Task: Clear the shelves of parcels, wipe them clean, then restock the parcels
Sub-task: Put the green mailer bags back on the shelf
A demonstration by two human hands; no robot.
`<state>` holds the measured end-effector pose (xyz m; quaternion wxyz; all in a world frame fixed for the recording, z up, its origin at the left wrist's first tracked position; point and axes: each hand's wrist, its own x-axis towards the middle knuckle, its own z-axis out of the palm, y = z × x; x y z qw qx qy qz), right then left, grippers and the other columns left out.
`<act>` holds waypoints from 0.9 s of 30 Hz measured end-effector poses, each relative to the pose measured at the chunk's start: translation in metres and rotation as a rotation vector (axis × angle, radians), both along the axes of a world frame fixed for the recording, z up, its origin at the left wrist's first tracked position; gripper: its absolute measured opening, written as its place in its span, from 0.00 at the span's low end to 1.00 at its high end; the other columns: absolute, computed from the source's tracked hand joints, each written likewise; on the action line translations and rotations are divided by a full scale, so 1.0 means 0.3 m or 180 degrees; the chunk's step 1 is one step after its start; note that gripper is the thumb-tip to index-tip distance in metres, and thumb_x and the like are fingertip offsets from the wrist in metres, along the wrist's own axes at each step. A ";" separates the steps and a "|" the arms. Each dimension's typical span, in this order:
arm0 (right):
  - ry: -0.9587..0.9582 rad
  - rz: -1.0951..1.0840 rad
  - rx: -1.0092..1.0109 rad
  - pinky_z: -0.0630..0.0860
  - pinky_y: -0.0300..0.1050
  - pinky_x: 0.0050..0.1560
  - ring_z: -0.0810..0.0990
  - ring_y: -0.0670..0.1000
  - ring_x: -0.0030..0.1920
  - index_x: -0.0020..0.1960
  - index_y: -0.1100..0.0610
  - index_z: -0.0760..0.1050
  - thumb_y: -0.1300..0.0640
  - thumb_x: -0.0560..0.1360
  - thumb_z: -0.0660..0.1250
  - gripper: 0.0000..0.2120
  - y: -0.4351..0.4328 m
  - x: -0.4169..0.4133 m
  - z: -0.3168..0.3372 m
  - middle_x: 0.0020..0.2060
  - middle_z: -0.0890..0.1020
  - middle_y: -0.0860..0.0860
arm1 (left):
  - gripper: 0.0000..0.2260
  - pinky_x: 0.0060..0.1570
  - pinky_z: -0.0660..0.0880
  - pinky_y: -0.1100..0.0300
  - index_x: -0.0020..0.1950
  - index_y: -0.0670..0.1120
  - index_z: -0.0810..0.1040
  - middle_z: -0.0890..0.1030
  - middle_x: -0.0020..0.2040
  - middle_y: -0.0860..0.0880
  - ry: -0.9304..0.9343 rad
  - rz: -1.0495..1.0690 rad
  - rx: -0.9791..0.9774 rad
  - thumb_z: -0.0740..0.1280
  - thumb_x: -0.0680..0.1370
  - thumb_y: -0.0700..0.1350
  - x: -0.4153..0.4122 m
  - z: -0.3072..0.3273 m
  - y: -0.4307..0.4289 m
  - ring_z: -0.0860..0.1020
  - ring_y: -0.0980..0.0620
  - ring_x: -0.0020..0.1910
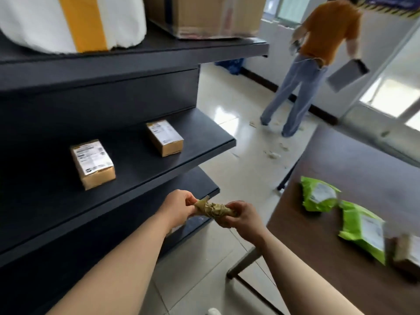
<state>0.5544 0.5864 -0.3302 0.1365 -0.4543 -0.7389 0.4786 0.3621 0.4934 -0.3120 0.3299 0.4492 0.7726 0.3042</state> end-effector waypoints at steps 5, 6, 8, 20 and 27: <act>0.0417 -0.0546 -0.0353 0.82 0.55 0.48 0.84 0.58 0.39 0.46 0.62 0.83 0.71 0.70 0.67 0.09 -0.049 0.249 0.104 0.38 0.85 0.61 | 0.05 0.43 0.81 0.59 0.43 0.49 0.83 0.84 0.37 0.53 0.0023 -0.0568 -0.0038 0.69 0.75 0.40 0.193 0.089 0.080 0.82 0.55 0.39; 0.0444 -0.0693 -0.0325 0.81 0.52 0.44 0.83 0.55 0.36 0.45 0.62 0.83 0.71 0.69 0.67 0.09 -0.058 0.302 0.122 0.36 0.84 0.60 | 0.06 0.45 0.81 0.56 0.42 0.50 0.83 0.84 0.37 0.53 0.0053 -0.0690 -0.0039 0.68 0.75 0.40 0.243 0.102 0.096 0.82 0.54 0.39; 0.0327 -0.1036 -0.0175 0.81 0.46 0.37 0.81 0.47 0.33 0.45 0.60 0.82 0.69 0.68 0.70 0.08 -0.072 0.436 0.151 0.35 0.83 0.55 | 0.09 0.44 0.81 0.55 0.40 0.51 0.83 0.84 0.35 0.53 0.0084 -0.0981 -0.0013 0.67 0.74 0.39 0.364 0.116 0.132 0.82 0.54 0.37; -0.0431 -0.1922 0.0043 0.77 0.43 0.44 0.79 0.48 0.40 0.43 0.54 0.79 0.64 0.66 0.75 0.09 0.047 1.080 0.074 0.39 0.83 0.51 | 0.05 0.46 0.71 0.65 0.45 0.48 0.82 0.81 0.44 0.52 0.0209 -0.1543 -0.0052 0.70 0.73 0.39 1.004 -0.011 0.390 0.77 0.54 0.44; -0.0789 -0.1838 0.0061 0.74 0.36 0.47 0.80 0.48 0.47 0.44 0.51 0.78 0.64 0.68 0.71 0.10 0.193 1.291 -0.038 0.45 0.82 0.50 | 0.08 0.49 0.65 0.70 0.50 0.48 0.83 0.78 0.50 0.54 0.0378 -0.1360 -0.0179 0.66 0.76 0.39 1.255 -0.136 0.535 0.75 0.56 0.49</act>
